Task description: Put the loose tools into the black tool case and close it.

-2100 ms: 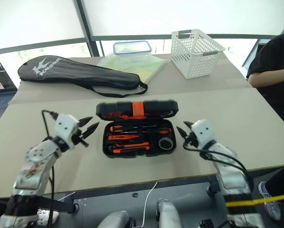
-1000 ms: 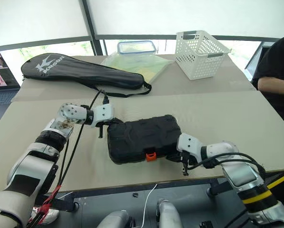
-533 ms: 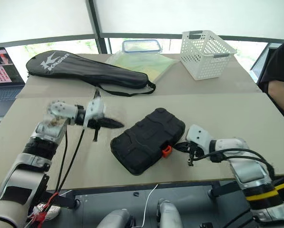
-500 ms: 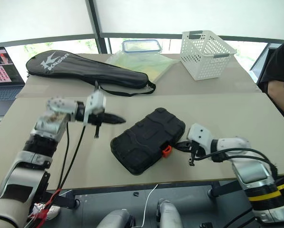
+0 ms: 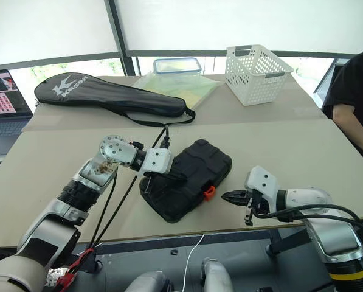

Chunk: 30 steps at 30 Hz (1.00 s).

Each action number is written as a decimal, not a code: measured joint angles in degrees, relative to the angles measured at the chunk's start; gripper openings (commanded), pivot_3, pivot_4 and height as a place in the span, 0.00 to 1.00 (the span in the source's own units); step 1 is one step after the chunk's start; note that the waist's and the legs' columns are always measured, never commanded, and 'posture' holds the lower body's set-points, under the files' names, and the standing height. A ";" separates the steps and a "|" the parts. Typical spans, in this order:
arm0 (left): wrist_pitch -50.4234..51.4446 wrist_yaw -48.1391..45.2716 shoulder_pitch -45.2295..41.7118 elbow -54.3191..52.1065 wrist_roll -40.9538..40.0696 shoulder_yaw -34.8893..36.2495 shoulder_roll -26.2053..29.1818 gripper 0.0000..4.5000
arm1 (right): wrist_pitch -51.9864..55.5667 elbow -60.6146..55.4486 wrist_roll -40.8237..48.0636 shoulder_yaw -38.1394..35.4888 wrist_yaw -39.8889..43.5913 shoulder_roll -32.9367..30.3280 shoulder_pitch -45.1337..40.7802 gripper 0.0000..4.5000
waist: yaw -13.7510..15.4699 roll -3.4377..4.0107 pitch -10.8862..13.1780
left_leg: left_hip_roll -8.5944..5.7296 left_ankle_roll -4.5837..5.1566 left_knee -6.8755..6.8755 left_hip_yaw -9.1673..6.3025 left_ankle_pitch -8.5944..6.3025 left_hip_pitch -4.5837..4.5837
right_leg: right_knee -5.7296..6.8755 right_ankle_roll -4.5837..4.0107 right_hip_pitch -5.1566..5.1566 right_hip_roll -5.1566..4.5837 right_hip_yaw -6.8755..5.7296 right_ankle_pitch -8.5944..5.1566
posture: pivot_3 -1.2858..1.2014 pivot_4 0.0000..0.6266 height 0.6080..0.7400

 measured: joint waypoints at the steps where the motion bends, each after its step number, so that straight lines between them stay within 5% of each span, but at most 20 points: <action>1: -0.38 0.00 -0.02 0.25 0.00 0.04 0.01 0.01 | 0.47 -0.27 0.67 0.01 -0.22 0.45 -0.38 0.00 | -0.02 0.01 -0.01 | 0.00 0.00 0.00 0.04 0.00 0.03 | 0.00 -0.12 0.00 0.00 0.03 0.08 | 0.52 0.24 1.00; 16: -1.35 0.36 0.08 0.53 0.16 0.12 -0.12 0.01 | 2.08 2.39 -1.73 6.65 -1.06 1.34 -7.23 0.00 | 0.03 0.06 -0.08 | -0.02 0.01 0.00 0.09 0.00 0.05 | 0.02 -0.12 -0.02 0.02 0.04 0.08 | 0.52 0.24 1.00; 30: -1.25 0.77 0.43 0.25 0.15 0.22 -0.21 0.01 | 9.51 -6.63 6.03 -2.87 -3.58 -1.96 2.03 0.00 | 0.21 0.05 -0.08 | -0.01 0.05 -0.01 0.08 -0.03 0.03 | 0.00 -0.01 -0.01 -0.02 0.05 0.01 | 0.52 0.24 1.00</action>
